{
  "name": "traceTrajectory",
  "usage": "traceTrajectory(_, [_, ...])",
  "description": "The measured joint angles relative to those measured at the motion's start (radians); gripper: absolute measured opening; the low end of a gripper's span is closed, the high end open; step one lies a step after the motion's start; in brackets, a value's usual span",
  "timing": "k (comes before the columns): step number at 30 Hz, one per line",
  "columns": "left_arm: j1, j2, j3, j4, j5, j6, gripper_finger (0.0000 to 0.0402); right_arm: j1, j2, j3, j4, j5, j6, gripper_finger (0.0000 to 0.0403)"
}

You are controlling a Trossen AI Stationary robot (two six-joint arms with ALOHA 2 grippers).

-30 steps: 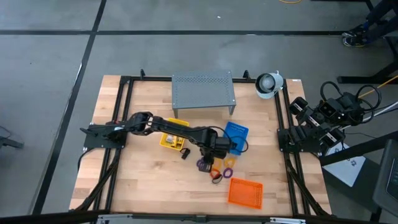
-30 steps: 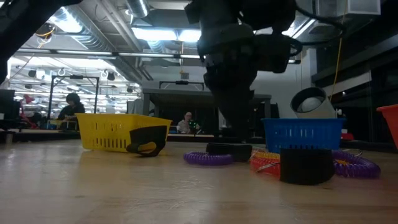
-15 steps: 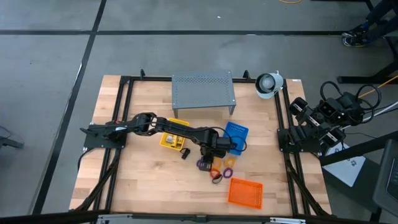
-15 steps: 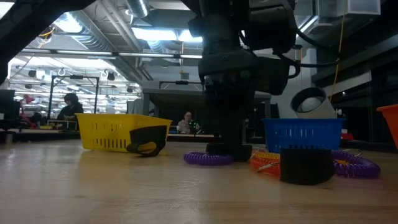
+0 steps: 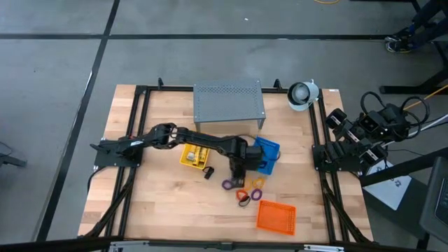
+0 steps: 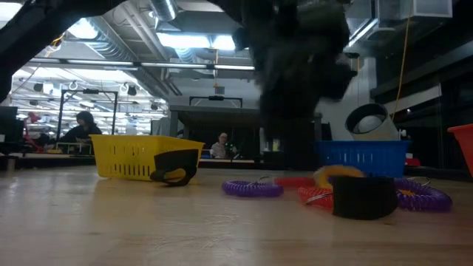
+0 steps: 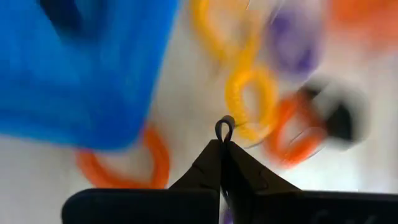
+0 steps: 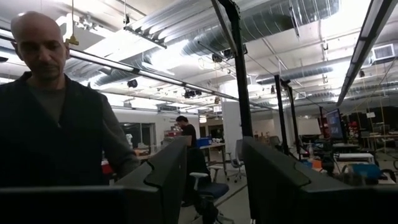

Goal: Pick & Place Office Desk Supplies
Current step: Put the black rubber band into the blue bin

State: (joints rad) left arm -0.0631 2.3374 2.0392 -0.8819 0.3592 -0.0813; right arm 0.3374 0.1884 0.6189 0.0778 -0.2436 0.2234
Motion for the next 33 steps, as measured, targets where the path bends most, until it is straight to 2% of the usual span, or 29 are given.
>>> traceTrajectory(5, [0.043, -0.078, 0.027, 0.136, 0.046, -0.061, 0.0004, 0.0, 0.0, 0.0, -0.012, -0.003, 0.0, 0.016])
traceTrajectory(12, [0.109, -0.122, 0.026, 0.293, 0.082, -0.101, 0.0004, 0.0, 0.0, 0.0, -0.012, -0.003, -0.038, 0.016])
traceTrajectory(18, [0.172, -0.065, 0.025, 0.457, 0.081, -0.148, 0.0004, 0.0, 0.0, 0.0, -0.013, -0.002, -0.052, 0.016])
traceTrajectory(23, [0.208, -0.022, 0.024, 0.468, 0.077, -0.161, 0.001, 0.0, 0.0, 0.0, -0.031, 0.001, -0.051, 0.016])
traceTrajectory(28, [0.208, 0.001, 0.023, 0.407, 0.078, -0.162, 0.0043, 0.0, 0.0, 0.0, -0.034, 0.0, -0.048, 0.016])
traceTrajectory(33, [0.194, -0.003, 0.026, 0.398, 0.081, -0.151, 0.0108, 0.0, 0.0, 0.0, -0.04, 0.0, -0.049, 0.016])
